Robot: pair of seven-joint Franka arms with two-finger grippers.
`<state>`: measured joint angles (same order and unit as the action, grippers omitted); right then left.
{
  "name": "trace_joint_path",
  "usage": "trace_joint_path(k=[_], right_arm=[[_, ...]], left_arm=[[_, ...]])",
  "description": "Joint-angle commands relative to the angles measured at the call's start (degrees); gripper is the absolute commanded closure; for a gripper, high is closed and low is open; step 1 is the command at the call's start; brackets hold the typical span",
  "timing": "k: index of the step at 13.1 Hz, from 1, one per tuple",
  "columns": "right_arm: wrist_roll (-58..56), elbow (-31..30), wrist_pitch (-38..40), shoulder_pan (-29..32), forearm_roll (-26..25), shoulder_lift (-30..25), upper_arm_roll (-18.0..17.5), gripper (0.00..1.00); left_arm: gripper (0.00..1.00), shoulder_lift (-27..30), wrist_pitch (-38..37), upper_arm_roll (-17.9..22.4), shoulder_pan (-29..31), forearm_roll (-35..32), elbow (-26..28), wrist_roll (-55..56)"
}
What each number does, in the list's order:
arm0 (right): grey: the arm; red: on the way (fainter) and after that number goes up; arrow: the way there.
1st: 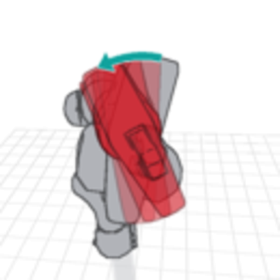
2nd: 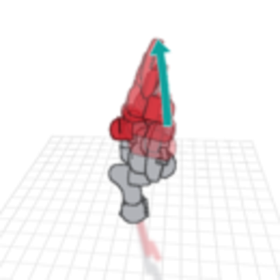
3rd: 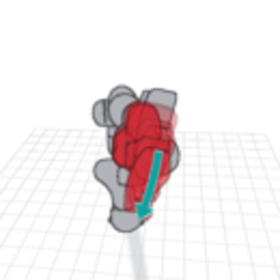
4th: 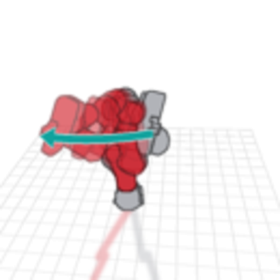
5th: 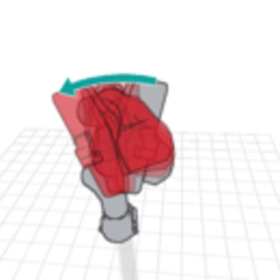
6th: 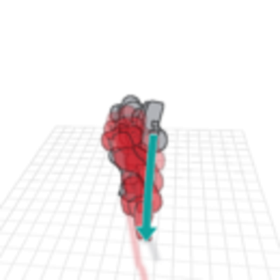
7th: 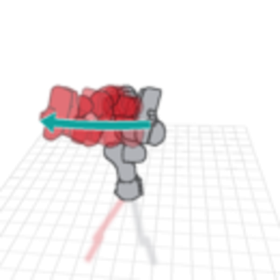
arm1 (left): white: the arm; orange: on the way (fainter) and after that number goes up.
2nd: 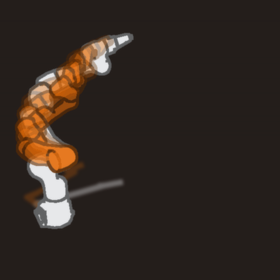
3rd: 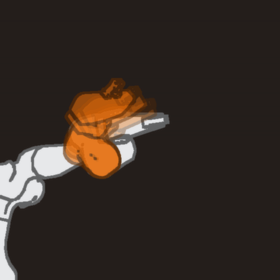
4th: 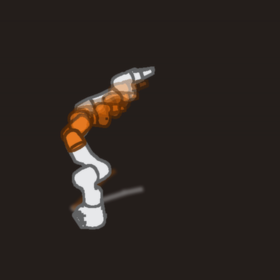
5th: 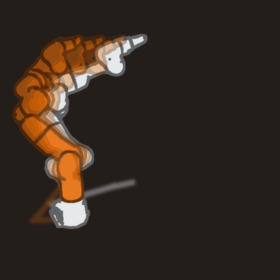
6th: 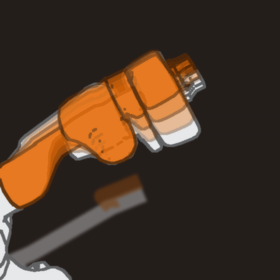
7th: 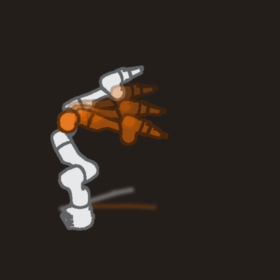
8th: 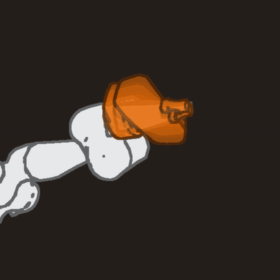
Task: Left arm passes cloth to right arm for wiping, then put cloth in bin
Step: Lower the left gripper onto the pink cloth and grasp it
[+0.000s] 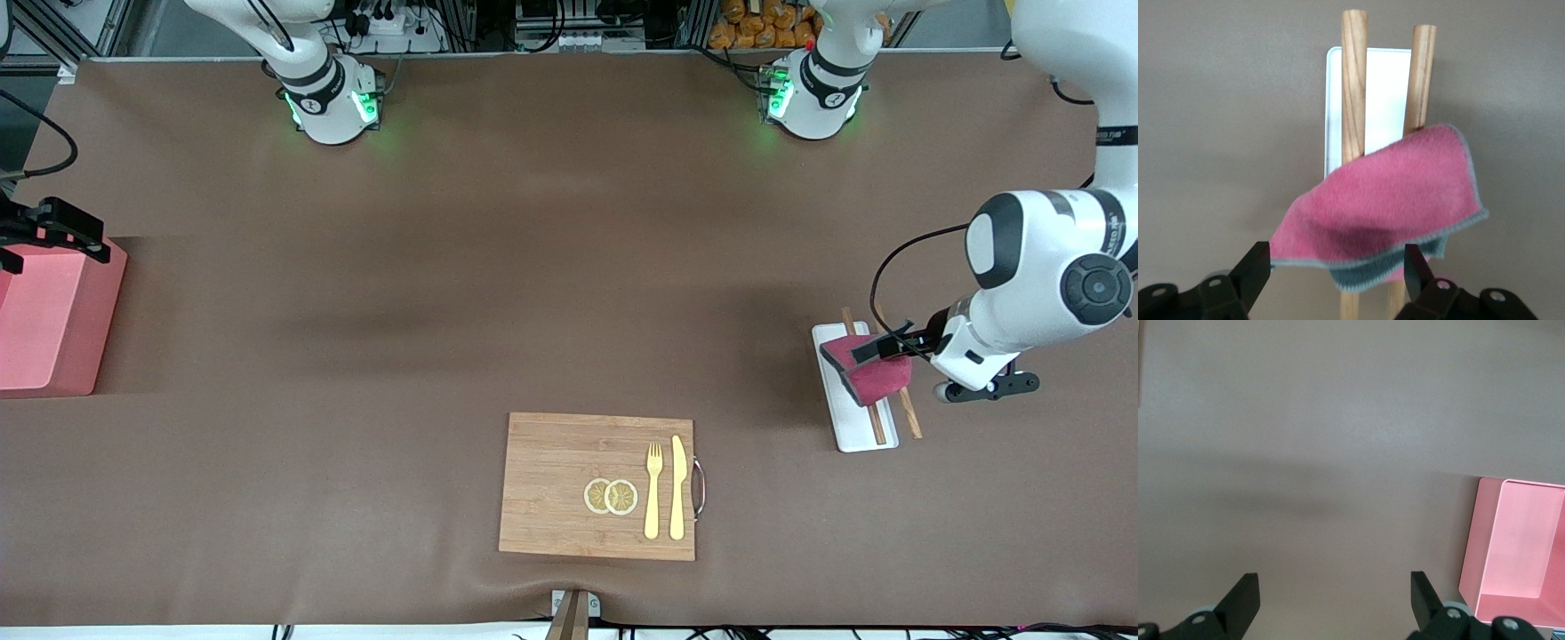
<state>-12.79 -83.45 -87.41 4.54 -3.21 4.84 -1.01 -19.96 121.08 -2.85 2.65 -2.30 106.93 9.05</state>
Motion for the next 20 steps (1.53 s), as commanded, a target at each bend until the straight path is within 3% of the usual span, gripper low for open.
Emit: trace_joint_path(k=[1,5,13,17,20], right_arm=[[-0.7,0.9,0.7,0.0,0.1,0.5,0.1,0.0],[0.0,0.7,0.8,-2.1,0.1,0.6,0.0,0.0],[0.0,0.6,0.8,-2.1,0.1,2.0,0.0,0.0],[0.0,0.6,0.6,-2.0,0.3,2.9,0.0,0.0],[0.1,0.7,0.5,-1.7,1.5,3.4,0.0,0.0]], left_arm=[[0.15,-0.7,0.6,-0.3,0.3,0.9,-0.8,0.6],[0.24,-1.5,0.7,-0.4,0.3,0.9,-1.2,0.5],[0.26,-2.4,1.8,-0.7,-0.2,1.7,-1.7,0.4],[0.33,-3.1,2.7,-0.7,0.0,1.7,-2.0,0.4],[0.43,-3.1,2.8,-0.7,-0.1,1.7,-2.1,0.0]])
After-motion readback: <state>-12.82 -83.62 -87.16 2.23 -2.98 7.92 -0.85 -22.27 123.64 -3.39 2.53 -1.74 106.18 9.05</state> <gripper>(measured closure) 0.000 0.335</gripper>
